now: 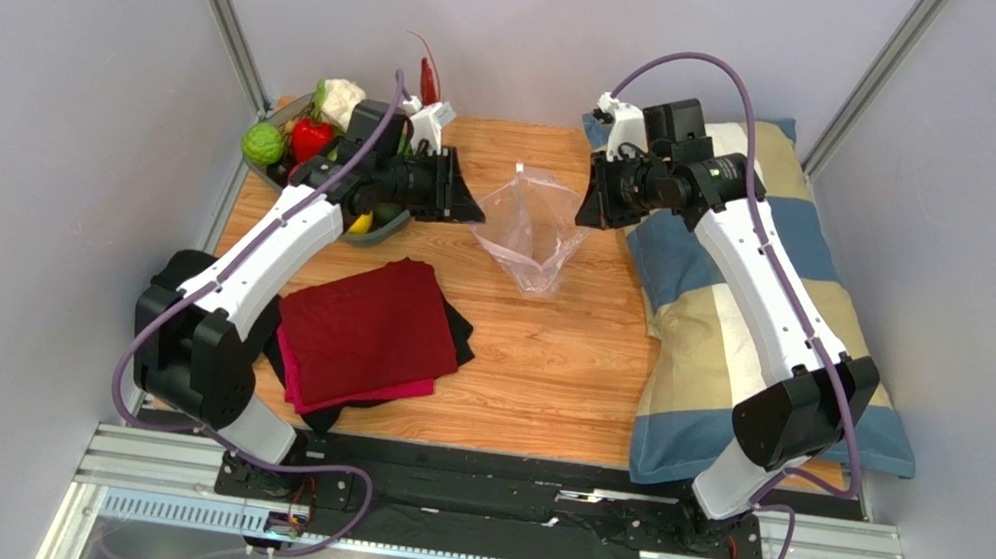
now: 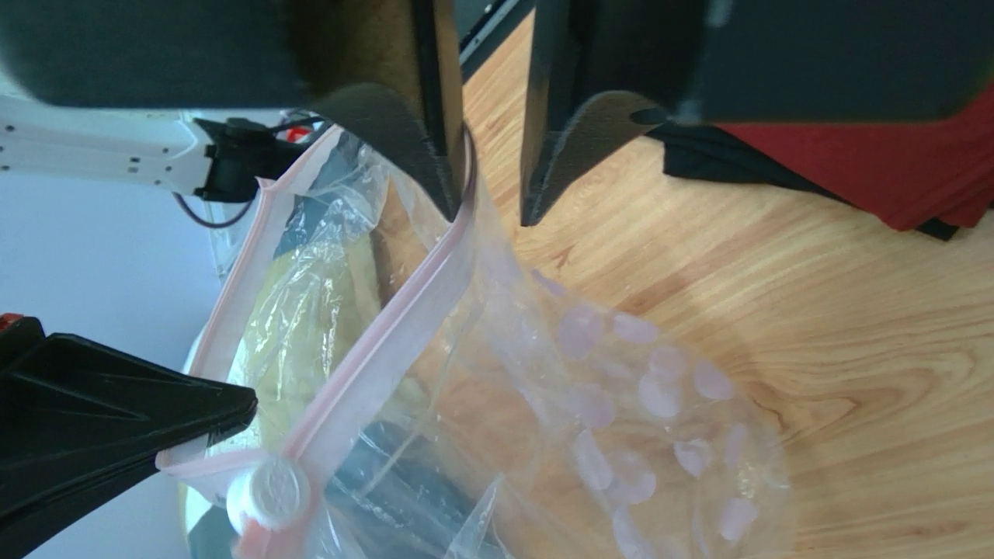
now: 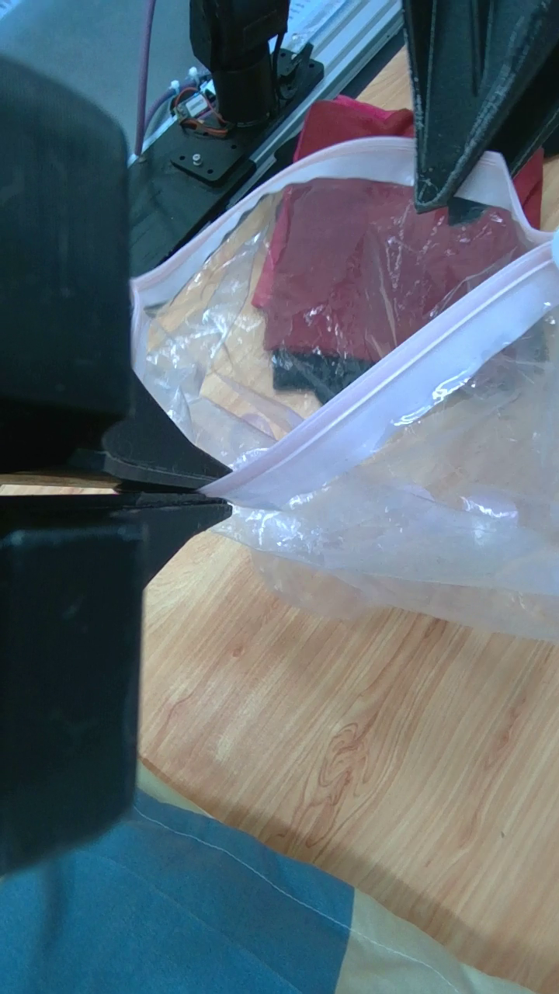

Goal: Place the food in the zip-top bag and seal the zipper
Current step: Open the zipper of the food storage bag, then pick up the fake lobster from the bin.

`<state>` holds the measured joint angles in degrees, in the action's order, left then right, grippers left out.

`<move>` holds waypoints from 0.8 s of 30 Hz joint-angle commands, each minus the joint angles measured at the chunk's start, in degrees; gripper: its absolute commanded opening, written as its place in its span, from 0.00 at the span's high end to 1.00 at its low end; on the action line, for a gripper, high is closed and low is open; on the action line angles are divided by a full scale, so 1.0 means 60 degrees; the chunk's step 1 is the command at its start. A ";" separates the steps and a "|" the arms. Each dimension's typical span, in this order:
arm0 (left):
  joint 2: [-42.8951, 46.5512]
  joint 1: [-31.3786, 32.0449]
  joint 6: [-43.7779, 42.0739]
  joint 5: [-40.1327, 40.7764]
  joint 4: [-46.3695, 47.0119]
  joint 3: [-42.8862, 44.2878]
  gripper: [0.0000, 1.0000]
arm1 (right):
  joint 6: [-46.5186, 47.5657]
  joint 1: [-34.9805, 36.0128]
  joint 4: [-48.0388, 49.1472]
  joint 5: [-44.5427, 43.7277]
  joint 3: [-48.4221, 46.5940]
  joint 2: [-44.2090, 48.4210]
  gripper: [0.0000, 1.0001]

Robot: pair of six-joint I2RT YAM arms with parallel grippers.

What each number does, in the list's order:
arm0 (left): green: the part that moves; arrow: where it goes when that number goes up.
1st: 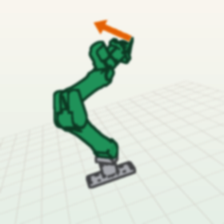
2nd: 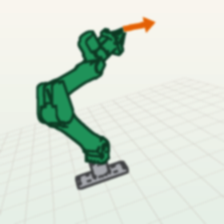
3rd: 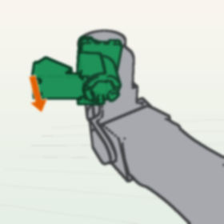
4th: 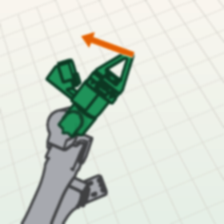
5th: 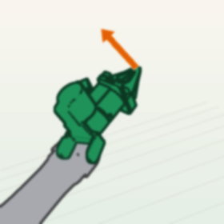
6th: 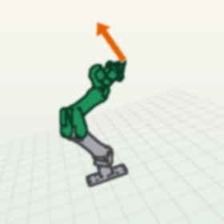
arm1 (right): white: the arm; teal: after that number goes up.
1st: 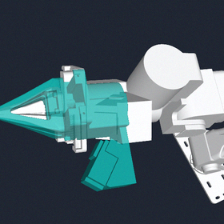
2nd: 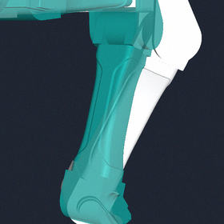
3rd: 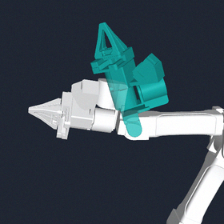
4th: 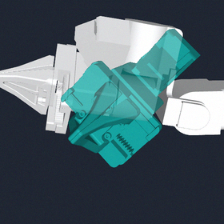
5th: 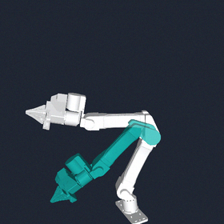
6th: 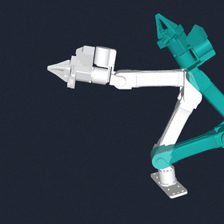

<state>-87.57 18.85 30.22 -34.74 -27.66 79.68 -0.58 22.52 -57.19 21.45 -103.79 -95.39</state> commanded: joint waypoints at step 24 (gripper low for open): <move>-0.1897 -0.0915 -0.1887 0.6254 -0.0093 0.5455 0.03 | -0.1310 -0.0004 0.0259 -0.1143 0.0437 0.0840 1.00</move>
<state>-94.48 13.10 20.40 -6.39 -28.86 109.56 -7.55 22.52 -57.17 17.47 -102.00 -94.74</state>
